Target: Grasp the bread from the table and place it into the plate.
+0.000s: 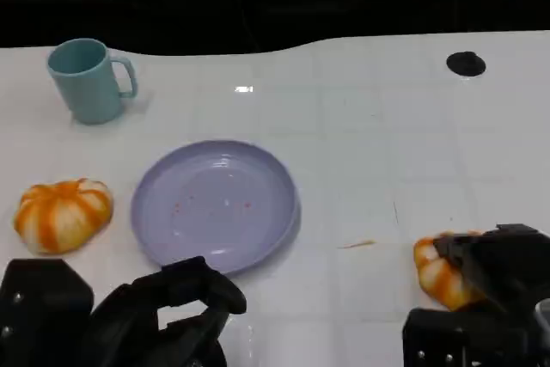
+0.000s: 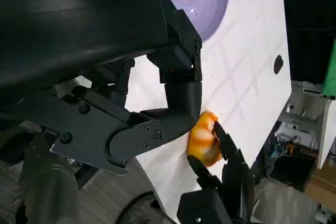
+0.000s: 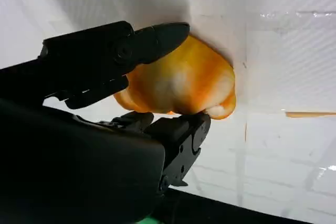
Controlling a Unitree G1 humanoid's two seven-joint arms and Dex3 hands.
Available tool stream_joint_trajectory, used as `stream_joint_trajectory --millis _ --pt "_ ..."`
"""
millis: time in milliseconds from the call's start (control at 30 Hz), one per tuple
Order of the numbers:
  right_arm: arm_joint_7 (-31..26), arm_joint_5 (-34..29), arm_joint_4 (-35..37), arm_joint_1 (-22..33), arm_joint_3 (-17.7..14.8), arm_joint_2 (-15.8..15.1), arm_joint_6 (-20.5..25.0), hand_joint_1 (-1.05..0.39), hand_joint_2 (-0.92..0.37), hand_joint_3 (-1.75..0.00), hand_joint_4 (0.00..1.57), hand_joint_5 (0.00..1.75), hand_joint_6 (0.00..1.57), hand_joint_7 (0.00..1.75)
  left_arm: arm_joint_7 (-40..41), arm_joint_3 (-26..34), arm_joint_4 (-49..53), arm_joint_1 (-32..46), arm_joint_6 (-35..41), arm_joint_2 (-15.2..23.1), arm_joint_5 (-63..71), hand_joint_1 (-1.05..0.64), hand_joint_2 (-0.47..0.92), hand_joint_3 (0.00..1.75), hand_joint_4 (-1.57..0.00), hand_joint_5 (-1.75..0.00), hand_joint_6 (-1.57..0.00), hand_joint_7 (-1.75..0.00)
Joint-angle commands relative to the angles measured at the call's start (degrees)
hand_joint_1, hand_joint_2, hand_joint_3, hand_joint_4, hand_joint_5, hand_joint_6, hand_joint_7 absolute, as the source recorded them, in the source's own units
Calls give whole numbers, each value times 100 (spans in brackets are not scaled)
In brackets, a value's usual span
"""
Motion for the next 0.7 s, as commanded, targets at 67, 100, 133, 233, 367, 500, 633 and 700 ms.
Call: stream_joint_trajectory --millis 67,100,133,233,367,500,633,700 --pt "-491 621 450 -104 -162 228 176 -45 -92 -5 41 20 60 4 99 -14 -92 -35 61 17 40 -36 78 79 -71 -175 -64 -143" --pt "-760 732 528 -104 -202 258 121 -39 -92 -3 53 19 69 4 111 -12 -102 -34 73 13 30 -35 79 79 -70 -175 -64 -143" --pt "-1100 869 622 -100 -256 283 0 -34 -92 -2 62 18 74 5 119 -12 -114 -34 87 11 24 -35 79 79 -70 -175 -64 -143" --pt "-1911 1248 845 -112 -372 279 -389 -20 -92 -5 82 77 105 5 121 -9 -118 -35 100 7 15 -34 79 80 -70 -175 -63 -143" --pt "-2498 1536 1082 -207 -427 194 -762 -11 -88 -22 84 153 130 20 106 -10 -109 -41 88 10 18 -34 79 80 -69 -175 -63 -144" --pt "-2732 1615 1300 -349 -379 88 -901 -13 -69 -55 84 173 87 121 116 -17 -109 -65 100 7 27 -35 78 80 -69 -175 -63 -144" --pt "-2808 1727 1375 -429 -374 67 -907 -14 -64 -67 84 175 76 147 140 -16 -101 -94 147 -10 19 -35 77 80 -70 -175 -63 -145" --pt "-2821 1790 1357 -438 -387 68 -912 -13 -58 -77 83 175 74 153 154 -24 -104 -99 155 -10 46 -34 77 81 -70 -175 -63 -144"
